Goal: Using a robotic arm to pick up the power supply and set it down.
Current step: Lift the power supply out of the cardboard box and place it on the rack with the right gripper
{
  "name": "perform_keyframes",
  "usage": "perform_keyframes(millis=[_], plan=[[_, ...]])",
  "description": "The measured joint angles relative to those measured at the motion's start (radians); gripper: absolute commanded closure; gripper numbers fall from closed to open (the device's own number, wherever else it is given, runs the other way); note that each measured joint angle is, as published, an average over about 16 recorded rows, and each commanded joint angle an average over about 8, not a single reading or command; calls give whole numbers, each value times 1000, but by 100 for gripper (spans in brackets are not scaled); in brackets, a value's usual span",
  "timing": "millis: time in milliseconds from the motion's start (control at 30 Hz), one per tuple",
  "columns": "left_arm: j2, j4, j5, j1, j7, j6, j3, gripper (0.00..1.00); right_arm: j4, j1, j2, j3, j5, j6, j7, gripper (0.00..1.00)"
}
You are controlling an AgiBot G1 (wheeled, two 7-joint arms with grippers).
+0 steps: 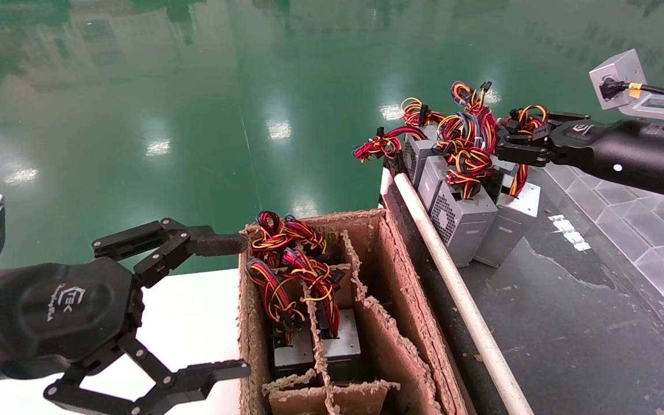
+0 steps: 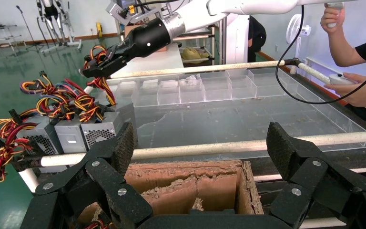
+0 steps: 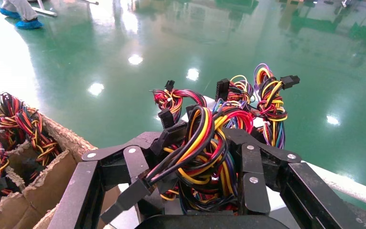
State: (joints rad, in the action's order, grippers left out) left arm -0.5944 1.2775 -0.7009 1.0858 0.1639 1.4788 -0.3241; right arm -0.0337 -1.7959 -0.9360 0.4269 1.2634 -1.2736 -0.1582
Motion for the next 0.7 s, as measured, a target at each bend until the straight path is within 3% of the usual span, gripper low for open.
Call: perform_keyframes(millis=[700], plan=[[0, 0, 0, 0, 0, 0, -1, 0, 13, -2, 16, -25, -36, -54, -53, 0]])
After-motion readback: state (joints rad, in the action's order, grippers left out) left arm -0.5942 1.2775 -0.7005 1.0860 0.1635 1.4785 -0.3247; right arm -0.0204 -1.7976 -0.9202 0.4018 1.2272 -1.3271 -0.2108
